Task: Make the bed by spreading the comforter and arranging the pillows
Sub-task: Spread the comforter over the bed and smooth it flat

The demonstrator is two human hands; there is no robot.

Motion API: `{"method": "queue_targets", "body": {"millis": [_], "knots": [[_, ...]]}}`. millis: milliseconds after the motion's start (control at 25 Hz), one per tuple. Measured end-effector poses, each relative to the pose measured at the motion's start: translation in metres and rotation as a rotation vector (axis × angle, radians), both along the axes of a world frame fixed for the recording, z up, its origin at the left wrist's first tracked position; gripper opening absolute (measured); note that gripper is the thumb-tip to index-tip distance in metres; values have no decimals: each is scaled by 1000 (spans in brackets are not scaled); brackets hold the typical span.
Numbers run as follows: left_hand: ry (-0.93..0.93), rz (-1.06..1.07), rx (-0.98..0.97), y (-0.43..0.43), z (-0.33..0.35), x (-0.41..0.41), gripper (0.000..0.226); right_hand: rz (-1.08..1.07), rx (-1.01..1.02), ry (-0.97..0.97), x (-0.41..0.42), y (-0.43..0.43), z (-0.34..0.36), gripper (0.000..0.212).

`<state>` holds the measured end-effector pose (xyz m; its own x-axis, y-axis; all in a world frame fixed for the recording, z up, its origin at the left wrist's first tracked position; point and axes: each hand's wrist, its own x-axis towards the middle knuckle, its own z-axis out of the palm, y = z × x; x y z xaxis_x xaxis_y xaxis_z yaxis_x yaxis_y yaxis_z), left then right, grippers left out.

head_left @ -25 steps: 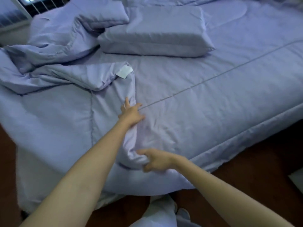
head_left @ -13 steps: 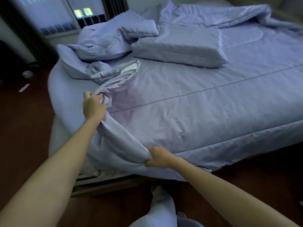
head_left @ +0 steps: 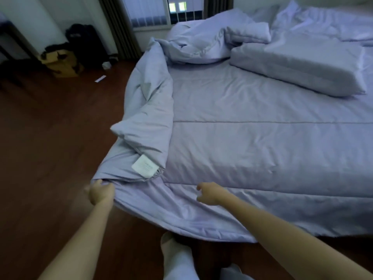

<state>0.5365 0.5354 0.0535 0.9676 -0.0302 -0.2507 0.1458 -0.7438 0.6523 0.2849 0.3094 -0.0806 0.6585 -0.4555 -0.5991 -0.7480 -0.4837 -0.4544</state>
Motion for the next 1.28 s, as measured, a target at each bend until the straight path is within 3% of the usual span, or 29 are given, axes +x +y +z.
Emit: {"method": "queue_targets", "body": {"millis": [160,240,360,440,520,560,600,720,880,1040,1160,1280], "knots": [[262,27,52,12,-32,32,36,-143,-18,-71,43,-48,-11,68],[74,26,107,-1,-23,48,33,-206,-8,-107,72,-69,-11,64],[-167,-89,-140,-63,18,57,30,-360,59,-212,106,-81,-14,64],[-92,-275,-286,-119,28,66,52,-392,149,-223,124,-72,-24,70],[56,-417,-253,-168,22,88,96,-423,232,-240,144,-51,-33,74],[99,-460,-183,-184,16,100,105,-456,262,-270,153,-39,-33,73],[121,-522,-124,-191,7,113,102,-516,298,-301,160,-27,-36,71],[46,-628,-91,-185,1,152,63,-694,338,-383,176,-6,-48,59],[-204,-550,48,-121,22,223,51,-773,187,-293,192,-22,-51,52],[-348,-453,189,-15,48,277,55,-640,34,-272,219,-38,-21,55],[-360,-194,256,55,62,288,52,-453,4,-216,247,-35,-29,55],[-290,91,167,97,70,278,53,-248,-18,-138,269,-12,-40,40]]}}
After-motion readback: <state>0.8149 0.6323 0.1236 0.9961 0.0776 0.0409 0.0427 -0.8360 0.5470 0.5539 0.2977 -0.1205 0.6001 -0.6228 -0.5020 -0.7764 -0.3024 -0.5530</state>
